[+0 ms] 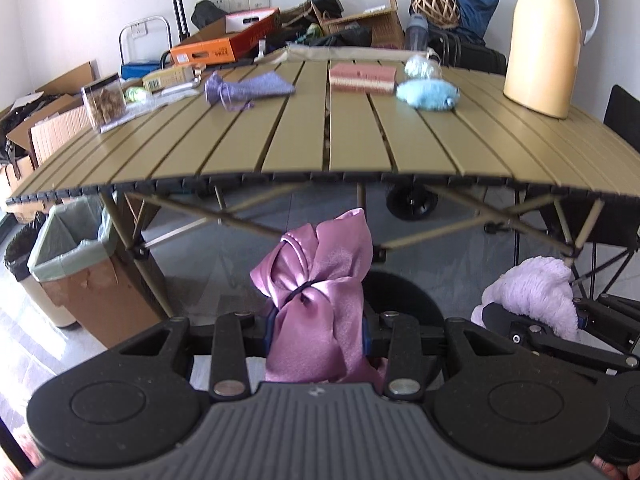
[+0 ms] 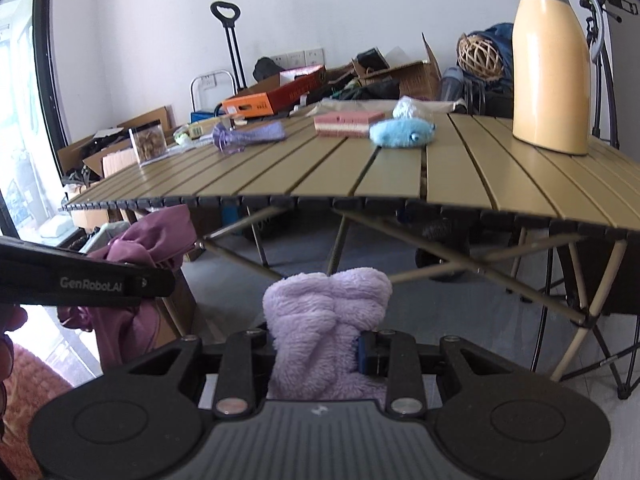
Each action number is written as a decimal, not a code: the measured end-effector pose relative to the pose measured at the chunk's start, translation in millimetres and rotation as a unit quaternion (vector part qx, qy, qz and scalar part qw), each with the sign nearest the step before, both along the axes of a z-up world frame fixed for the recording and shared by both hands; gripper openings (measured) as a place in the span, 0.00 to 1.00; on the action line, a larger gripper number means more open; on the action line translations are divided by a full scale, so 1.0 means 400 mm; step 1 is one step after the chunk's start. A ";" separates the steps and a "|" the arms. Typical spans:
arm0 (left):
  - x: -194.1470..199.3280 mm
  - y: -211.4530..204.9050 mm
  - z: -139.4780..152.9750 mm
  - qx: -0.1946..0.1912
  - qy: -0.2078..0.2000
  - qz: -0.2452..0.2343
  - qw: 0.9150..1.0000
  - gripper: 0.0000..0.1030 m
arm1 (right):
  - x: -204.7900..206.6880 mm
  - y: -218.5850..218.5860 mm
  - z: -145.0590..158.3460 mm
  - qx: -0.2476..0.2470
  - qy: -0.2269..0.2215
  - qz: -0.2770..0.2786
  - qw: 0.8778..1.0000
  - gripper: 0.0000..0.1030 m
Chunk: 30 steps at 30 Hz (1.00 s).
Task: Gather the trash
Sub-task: 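Carry the lilac towel and purple satin pouch down over the black bin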
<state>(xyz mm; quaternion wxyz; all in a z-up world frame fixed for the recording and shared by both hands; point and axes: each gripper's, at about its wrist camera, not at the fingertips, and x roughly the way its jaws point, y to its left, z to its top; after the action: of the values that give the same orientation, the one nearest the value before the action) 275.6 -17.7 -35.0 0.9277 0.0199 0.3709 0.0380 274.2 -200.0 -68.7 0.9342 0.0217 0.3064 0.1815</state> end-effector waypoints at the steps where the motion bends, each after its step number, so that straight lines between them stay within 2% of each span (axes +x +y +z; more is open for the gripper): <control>1: -0.006 0.003 -0.008 0.000 0.003 0.000 1.000 0.36 | -0.005 0.000 -0.007 -0.002 0.006 -0.001 1.000 0.29; 16: -0.039 0.043 -0.134 -0.013 0.062 0.014 0.998 0.36 | -0.032 0.028 -0.116 -0.037 0.093 -0.007 0.995 0.29; 30: -0.022 0.076 -0.262 -0.019 0.113 0.023 0.993 0.36 | -0.007 0.033 -0.188 -0.073 0.145 -0.020 0.987 0.29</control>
<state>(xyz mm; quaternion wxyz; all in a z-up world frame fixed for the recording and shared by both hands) 266.7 12.7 -140.0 0.8788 -0.0017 0.4746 0.0497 271.4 -186.9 -143.9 0.8823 -0.0144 0.4507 0.1349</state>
